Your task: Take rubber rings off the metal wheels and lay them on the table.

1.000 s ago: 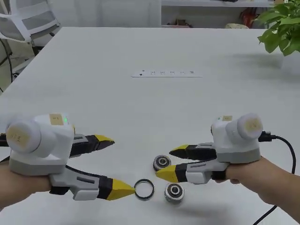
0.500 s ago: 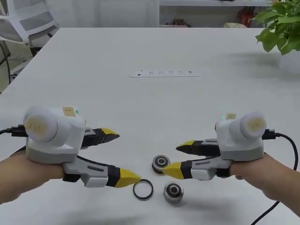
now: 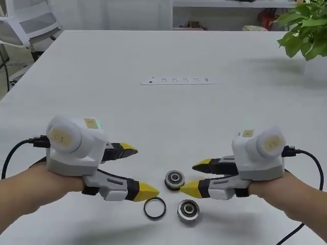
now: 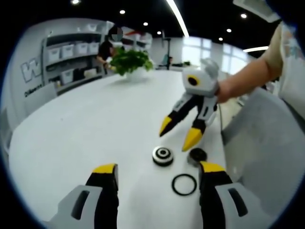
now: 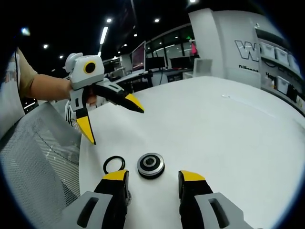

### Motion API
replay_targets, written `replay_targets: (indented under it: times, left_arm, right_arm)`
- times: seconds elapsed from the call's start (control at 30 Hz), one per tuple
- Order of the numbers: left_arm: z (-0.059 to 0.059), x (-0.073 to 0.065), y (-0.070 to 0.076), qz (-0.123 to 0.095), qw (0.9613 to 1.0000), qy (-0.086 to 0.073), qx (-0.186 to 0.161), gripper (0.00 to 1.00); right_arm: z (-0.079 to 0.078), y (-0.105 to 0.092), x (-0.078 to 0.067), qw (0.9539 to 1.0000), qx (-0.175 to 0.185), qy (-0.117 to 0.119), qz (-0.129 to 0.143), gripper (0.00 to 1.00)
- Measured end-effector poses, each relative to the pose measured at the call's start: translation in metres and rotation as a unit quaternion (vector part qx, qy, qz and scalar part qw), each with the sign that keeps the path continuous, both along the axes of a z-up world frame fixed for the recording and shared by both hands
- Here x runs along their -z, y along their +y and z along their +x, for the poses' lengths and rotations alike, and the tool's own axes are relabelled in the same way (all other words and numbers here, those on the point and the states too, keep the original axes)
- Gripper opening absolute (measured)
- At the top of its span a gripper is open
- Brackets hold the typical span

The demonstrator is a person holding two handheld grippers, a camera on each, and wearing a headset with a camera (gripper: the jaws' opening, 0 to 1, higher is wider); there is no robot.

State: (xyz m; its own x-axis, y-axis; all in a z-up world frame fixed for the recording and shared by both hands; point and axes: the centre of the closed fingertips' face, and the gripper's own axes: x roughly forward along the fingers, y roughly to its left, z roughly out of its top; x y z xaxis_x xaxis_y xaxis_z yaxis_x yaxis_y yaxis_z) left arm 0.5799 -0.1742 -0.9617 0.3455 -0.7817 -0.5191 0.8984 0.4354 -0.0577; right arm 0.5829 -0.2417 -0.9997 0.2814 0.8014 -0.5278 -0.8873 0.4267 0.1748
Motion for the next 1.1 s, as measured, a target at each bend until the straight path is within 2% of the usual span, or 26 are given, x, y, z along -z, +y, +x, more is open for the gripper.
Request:
replay_targets:
  times: [0.17,0.63,1.1]
  left_arm:
    - [0.002,0.003,-0.007,0.0,1.0,-0.002,0.007,0.63]
    - [0.003,0.011,-0.023,-0.005,0.9998,0.007,0.015,0.54]
    - [0.002,0.025,-0.036,0.005,0.9996,0.018,0.022,0.46]
  right_arm:
    - [0.0,0.001,0.003,1.0,-0.002,-0.001,-0.002,0.36]
    - [-0.001,0.004,0.011,1.0,-0.004,-0.001,-0.005,0.28]
    - [-0.003,0.009,0.016,0.9999,-0.012,-0.001,-0.009,0.2]
